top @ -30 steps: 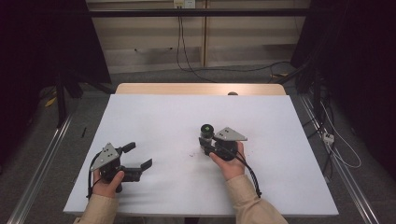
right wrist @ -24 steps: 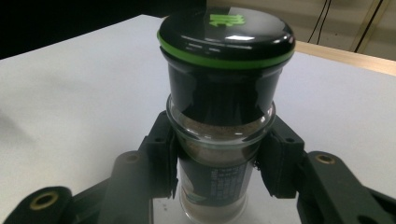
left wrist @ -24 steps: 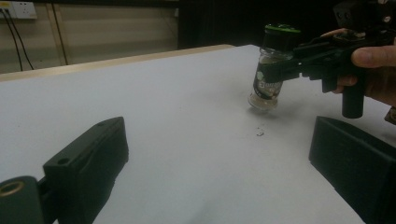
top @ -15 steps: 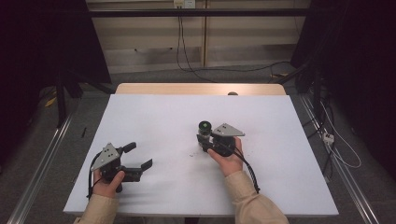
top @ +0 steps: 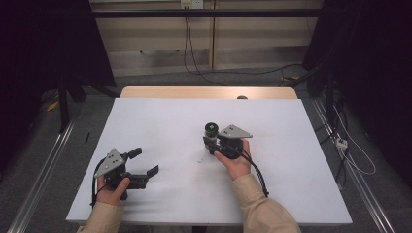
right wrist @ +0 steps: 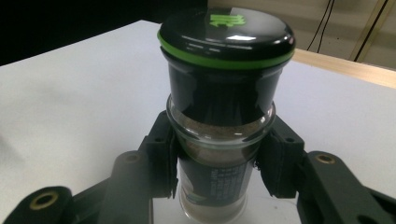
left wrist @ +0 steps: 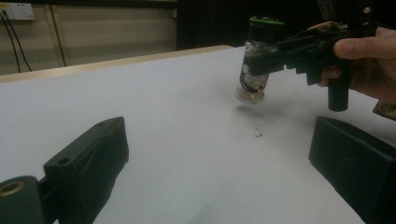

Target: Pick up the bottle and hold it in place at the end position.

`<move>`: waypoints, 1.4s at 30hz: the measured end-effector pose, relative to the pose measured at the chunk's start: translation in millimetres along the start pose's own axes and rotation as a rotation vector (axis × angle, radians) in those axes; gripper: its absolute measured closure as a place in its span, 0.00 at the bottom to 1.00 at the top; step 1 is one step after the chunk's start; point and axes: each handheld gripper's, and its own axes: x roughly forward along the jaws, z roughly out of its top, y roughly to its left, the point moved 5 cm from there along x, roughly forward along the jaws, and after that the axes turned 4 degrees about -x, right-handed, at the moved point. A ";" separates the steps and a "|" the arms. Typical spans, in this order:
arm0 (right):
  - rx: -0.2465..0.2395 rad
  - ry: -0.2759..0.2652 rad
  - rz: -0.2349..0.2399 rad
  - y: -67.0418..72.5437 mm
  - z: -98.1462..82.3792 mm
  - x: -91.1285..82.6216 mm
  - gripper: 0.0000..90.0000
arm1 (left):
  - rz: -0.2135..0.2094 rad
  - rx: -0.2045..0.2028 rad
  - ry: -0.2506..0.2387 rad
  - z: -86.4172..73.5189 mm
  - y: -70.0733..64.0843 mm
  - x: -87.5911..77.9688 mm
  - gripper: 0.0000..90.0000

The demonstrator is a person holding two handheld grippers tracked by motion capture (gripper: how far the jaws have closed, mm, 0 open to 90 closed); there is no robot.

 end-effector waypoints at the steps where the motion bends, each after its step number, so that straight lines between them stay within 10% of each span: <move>1: -0.002 -0.001 -0.001 -0.3 1.1 0.5 0.59 | -0.001 0.000 0.003 -0.3 0.0 0.0 0.05; 42: -0.018 0.010 -0.014 -12.0 7.9 22.7 0.59 | -0.001 0.001 0.009 -1.0 0.8 1.2 0.05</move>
